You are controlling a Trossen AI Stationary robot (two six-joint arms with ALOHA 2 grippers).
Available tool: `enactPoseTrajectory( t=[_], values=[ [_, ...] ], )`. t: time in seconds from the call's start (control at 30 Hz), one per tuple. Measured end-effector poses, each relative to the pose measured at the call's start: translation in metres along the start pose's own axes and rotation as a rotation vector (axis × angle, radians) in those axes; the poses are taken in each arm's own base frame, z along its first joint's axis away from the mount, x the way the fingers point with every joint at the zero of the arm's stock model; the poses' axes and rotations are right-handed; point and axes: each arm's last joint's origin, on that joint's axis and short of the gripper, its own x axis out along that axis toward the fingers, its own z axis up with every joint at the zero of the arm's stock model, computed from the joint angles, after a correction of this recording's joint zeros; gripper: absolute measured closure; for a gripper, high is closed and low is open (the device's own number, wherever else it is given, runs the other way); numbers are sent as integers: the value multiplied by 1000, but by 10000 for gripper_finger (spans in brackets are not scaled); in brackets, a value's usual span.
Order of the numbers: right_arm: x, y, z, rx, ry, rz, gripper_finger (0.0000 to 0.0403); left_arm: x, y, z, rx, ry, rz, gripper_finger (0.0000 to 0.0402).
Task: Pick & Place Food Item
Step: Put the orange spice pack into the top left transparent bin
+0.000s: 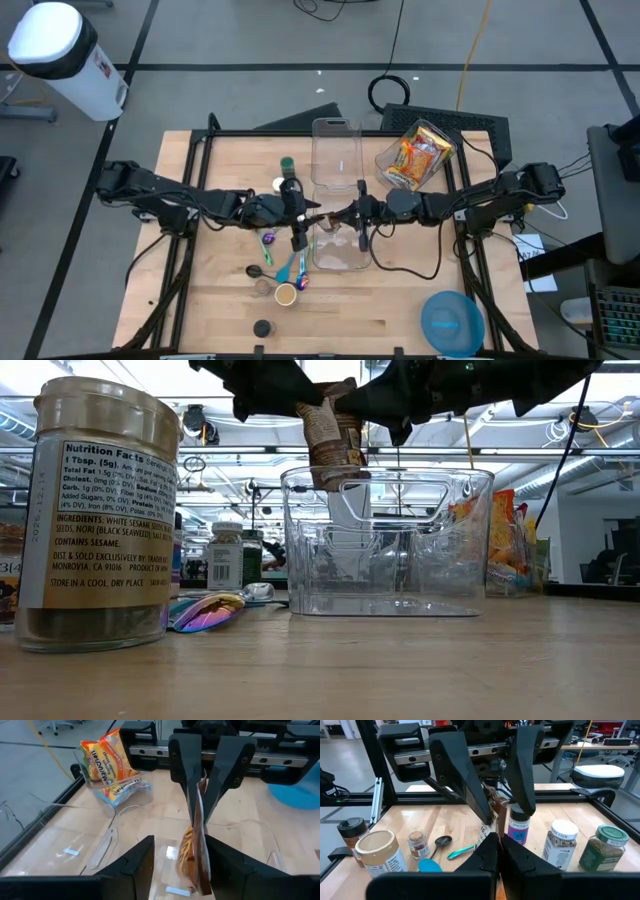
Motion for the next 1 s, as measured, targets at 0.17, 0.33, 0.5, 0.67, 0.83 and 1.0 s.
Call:
enactPoseTrajectory(
  t=[0.17, 0.33, 0.5, 0.67, 0.83, 1.0],
  values=[
    [0, -9, -5, -52, 52, -136, 403, -15, 2, 8, -9, -29, -11, 242],
    [-1, -41, -5, -59, 59, -324, 403, -39, 3, 18, -15, -60, -34, 243],
    [-2, -72, -4, -40, 35, -446, 403, -44, 2, 17, 0, -51, 1, 243],
    [-12, -110, 2, -22, -23, -599, 403, -41, 3, 14, 8, -36, 26, 243],
    [-10, -115, -2, 32, -24, -419, 403, -41, 6, 11, 6, -16, 82, 243],
    [-5, -89, 6, 7, -76, -216, 403, -31, 20, -2, -27, -54, 201, 243]
  ],
)
